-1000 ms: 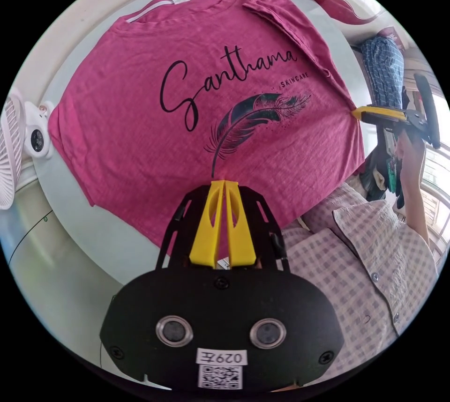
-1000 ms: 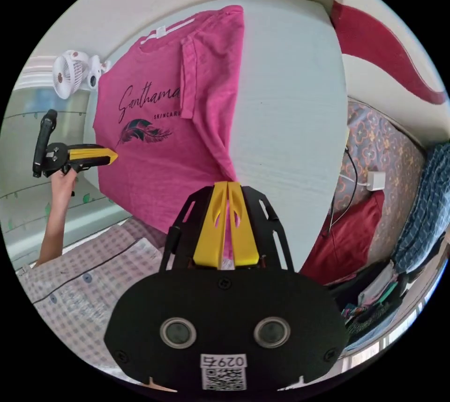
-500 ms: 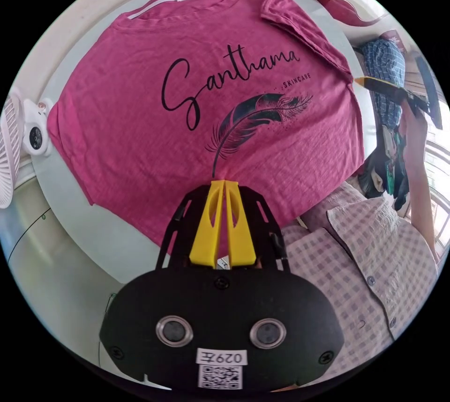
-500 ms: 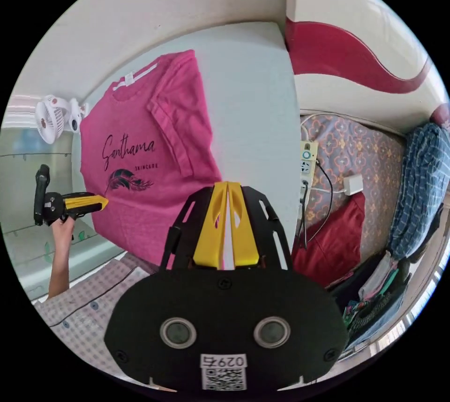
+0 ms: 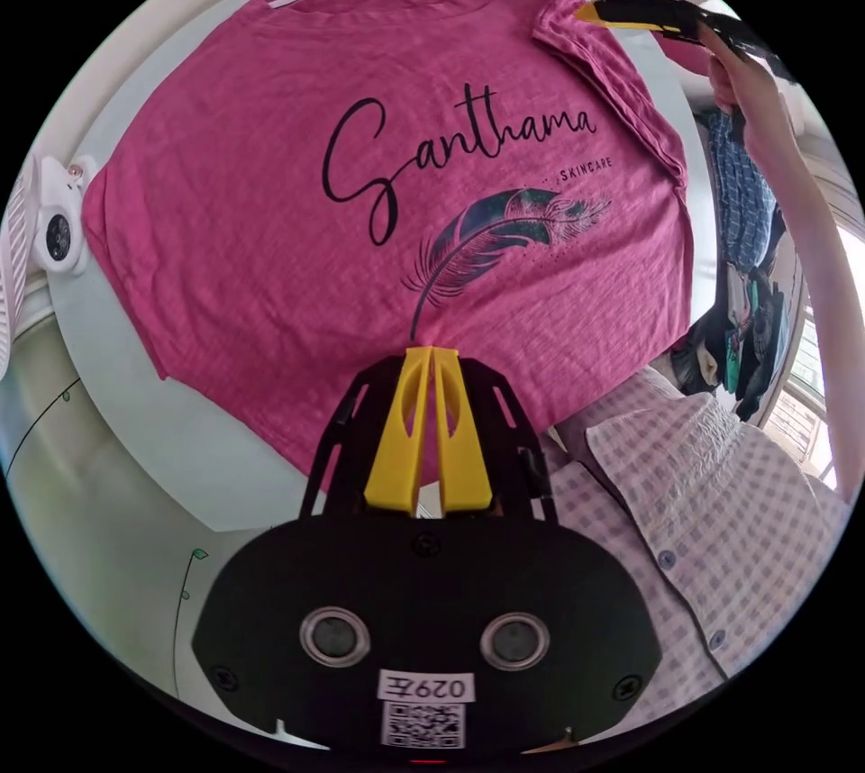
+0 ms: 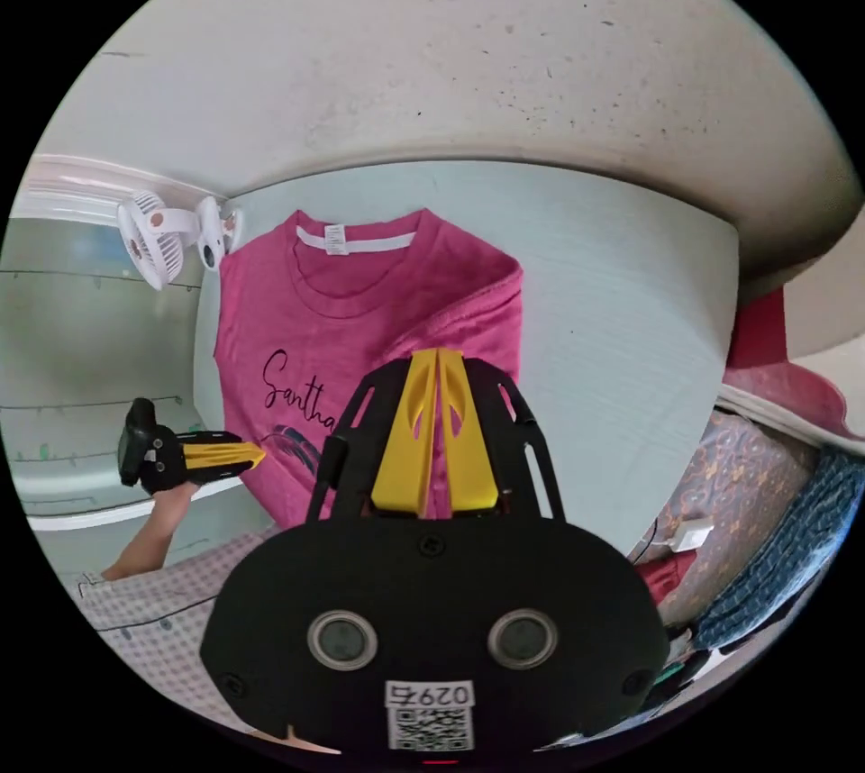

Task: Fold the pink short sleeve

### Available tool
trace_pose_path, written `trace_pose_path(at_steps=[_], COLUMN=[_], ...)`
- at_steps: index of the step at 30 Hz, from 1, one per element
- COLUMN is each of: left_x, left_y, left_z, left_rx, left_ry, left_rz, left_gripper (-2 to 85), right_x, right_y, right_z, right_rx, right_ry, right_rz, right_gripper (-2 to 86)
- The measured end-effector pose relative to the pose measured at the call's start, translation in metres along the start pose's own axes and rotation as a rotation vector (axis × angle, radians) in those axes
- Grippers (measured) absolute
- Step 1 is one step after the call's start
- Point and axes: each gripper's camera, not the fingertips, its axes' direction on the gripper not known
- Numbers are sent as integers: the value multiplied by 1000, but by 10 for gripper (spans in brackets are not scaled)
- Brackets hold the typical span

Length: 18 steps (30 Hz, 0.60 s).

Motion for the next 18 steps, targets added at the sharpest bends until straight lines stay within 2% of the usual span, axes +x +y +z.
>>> trace_pose_path(at_steps=[3,4,5,6,7,8,12,16,18], left_x=[4,5,6,6,6,4,0,-6,-10], left_y=[2,3,4,4,4,3,-1,-3,-3], left_z=[-1,-1,-1,-1,-1,-2,-2,-3,-4], left_rx=[19,27,32,33,31,25,-3,-32,-38], left_ry=[-37,-51,-62,-65,-67,-64,-60,-50,-41], left_rz=[-2,-3,-5,-6,-11,-16,-4,8,-2], left_gripper=[-10,-10,-10,-10,-10,-10,-10,-10,-10], right_x=[25,33,35,35,33,29,20,56,62], right_y=[-4,-2,1,2,2,0,-16,-16,-11], right_z=[-18,-29,-42,-47,-52,-52,-31,-42,-49], right_rx=[38,68,116,139,156,134,-22,31,57], right_ry=[75,188,189,127,-41,-122,-20,32,4], right_rz=[108,170,149,114,38,-8,-54,121,121], right_gripper=[-5,-5,-5,-5,-5,-5,-5,-6,-6])
